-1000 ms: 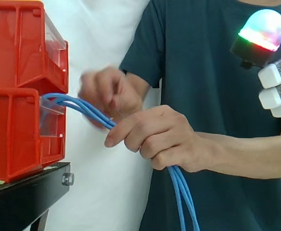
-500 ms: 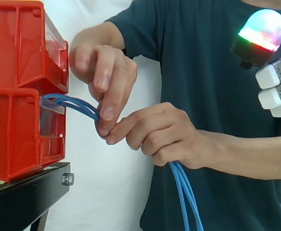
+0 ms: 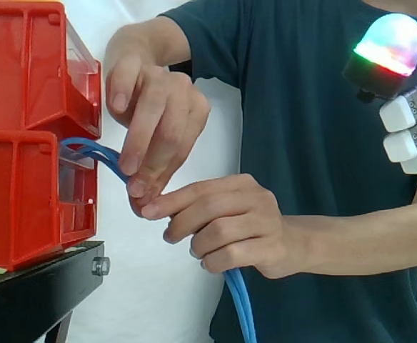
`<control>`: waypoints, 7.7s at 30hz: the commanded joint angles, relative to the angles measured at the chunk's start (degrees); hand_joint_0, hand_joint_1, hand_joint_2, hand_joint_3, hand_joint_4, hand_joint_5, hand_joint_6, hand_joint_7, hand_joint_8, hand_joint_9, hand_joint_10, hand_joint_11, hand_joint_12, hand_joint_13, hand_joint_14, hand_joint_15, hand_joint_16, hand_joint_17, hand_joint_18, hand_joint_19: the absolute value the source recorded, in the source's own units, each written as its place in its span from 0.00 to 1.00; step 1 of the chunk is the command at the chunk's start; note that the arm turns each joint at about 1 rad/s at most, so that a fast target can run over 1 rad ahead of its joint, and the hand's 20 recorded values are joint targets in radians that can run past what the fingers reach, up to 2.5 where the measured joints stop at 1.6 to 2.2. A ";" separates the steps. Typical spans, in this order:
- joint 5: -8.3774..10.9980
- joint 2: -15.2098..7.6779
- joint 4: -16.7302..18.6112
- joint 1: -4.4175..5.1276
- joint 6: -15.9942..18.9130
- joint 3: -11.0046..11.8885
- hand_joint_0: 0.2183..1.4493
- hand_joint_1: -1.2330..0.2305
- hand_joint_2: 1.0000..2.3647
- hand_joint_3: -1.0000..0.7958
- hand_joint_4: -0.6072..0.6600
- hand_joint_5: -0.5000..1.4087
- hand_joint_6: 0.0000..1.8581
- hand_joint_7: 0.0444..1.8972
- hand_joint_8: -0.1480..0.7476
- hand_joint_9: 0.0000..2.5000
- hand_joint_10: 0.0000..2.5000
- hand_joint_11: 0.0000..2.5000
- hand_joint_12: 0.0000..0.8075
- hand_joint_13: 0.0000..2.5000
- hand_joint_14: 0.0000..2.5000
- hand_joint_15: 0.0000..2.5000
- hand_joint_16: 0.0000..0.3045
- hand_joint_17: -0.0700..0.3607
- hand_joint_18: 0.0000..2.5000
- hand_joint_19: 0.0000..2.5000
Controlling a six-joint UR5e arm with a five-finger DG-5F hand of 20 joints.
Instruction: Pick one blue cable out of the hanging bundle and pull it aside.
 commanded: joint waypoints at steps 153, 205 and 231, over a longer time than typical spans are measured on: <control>-9.14 0.08 11.07 -6.78 5.80 1.09 0.21 0.50 0.00 0.29 0.56 0.13 0.27 0.37 0.43 0.15 0.00 0.03 0.40 0.03 0.00 0.00 0.17 0.43 0.00 0.03; -5.27 -2.64 12.66 -5.20 2.81 -1.72 0.25 0.46 0.00 0.31 0.59 0.15 0.27 0.38 0.43 0.22 0.00 0.04 0.36 0.11 0.00 0.00 0.11 0.34 0.01 0.00; -2.37 -11.61 20.48 -4.58 3.25 -4.01 0.25 0.46 0.00 0.31 0.59 0.15 0.27 0.38 0.43 0.23 0.00 0.05 0.36 0.11 0.00 0.00 0.11 0.34 0.01 0.00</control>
